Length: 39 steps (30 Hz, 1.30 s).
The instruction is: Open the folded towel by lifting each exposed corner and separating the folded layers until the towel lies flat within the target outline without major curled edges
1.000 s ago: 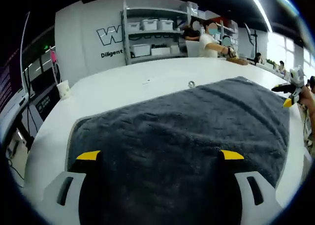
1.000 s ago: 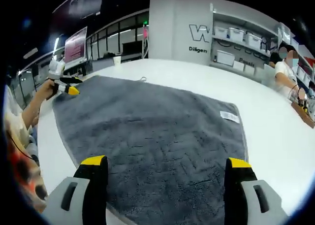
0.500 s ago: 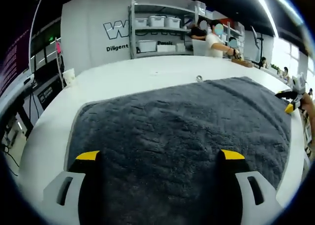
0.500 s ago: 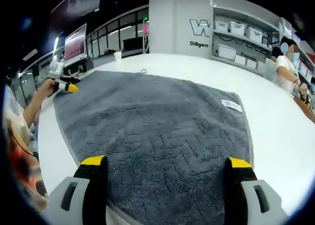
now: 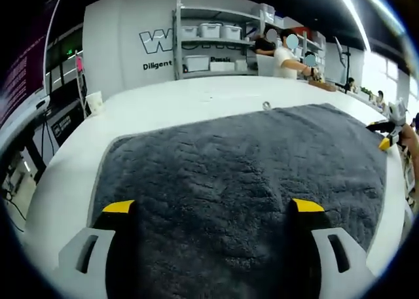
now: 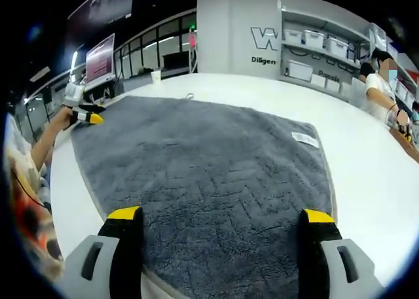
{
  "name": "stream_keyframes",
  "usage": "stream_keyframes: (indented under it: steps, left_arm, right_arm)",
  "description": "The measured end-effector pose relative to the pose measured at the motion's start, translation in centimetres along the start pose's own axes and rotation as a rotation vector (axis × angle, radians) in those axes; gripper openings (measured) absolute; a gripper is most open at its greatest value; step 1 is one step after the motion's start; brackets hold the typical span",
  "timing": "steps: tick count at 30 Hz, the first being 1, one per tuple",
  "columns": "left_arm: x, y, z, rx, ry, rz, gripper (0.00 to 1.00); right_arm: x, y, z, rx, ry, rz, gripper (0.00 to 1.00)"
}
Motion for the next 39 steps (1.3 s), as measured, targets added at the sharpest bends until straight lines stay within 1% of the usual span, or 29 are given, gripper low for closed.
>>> stream_keyframes:
  steps: [9, 14, 15, 16, 17, 18, 20, 23, 25, 27, 30, 32, 34, 36, 39]
  left_arm:
    - [0.1, 0.0, 0.0, 0.000, -0.002, -0.003, 0.92]
    - [0.1, 0.0, -0.1, -0.006, -0.002, 0.002, 0.92]
    - [0.3, 0.1, -0.1, -0.014, 0.007, 0.006, 0.93]
    - [0.6, 0.3, -0.1, -0.038, 0.030, 0.004, 0.93]
    - [0.9, 0.6, -0.1, -0.067, 0.054, -0.011, 0.93]
    - [1.3, 0.8, -0.5, -0.083, 0.058, -0.024, 0.93]
    - [2.1, 1.0, -1.0, -0.070, 0.037, -0.040, 0.94]
    - [3.2, 1.0, -1.9, -0.020, -0.009, -0.069, 0.95]
    - [3.8, 0.8, -2.2, -0.014, -0.014, -0.069, 0.95]
    - [4.6, 0.1, -2.6, -0.010, -0.005, -0.060, 0.95]
    - [5.4, -0.6, -2.9, 0.000, 0.021, -0.101, 0.94]
    - [5.7, -1.1, -3.2, 0.028, 0.009, -0.116, 0.94]
    - [5.8, -1.5, -3.4, 0.038, 0.001, -0.111, 0.94]
    - [5.9, -2.1, -3.4, 0.036, 0.026, -0.090, 0.94]
    - [6.4, -2.7, -3.1, 0.036, 0.054, -0.088, 0.94]
  right_arm:
    - [0.2, -0.1, 0.0, 0.003, 0.004, -0.002, 0.99]
    - [0.5, 0.2, 0.4, 0.020, 0.015, 0.021, 0.99]
    - [0.6, 0.2, 0.5, 0.028, 0.016, 0.024, 0.99]
    - [0.7, 0.2, 0.5, 0.033, 0.016, 0.024, 0.99]
    - [0.9, 0.3, 0.6, 0.037, 0.016, 0.022, 0.99]
    - [1.0, 0.4, 0.6, 0.037, 0.014, 0.018, 0.99]
    - [1.4, 0.6, 0.7, 0.033, 0.010, 0.004, 0.99]
    - [1.9, 0.6, 0.9, 0.032, 0.004, -0.006, 0.99]
    - [2.1, 0.6, 1.0, 0.029, -0.001, -0.008, 0.99]
    - [2.5, 0.3, 1.0, 0.021, -0.012, -0.009, 0.99]
    - [2.7, -0.2, 0.9, 0.014, -0.025, -0.009, 0.99]
    - [2.6, -0.5, 0.9, 0.008, -0.025, -0.001, 0.99]
    - [2.4, -0.8, 0.9, 0.010, -0.022, 0.005, 0.99]
    - [2.3, -1.0, 0.8, 0.008, -0.021, 0.014, 0.99]
    - [2.3, -1.3, 0.8, 0.005, -0.025, 0.023, 0.99]
Point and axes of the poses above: the point that each gripper's makers call its tool centre point, and the gripper's own axes: x roughly backward along the fingers, z roughly to its left, y roughly out of its top, the point moved 8 cm from there along x, roughly backward along the fingers, and after that the axes turned 4 degrees about -y, right-handed, at the moved point
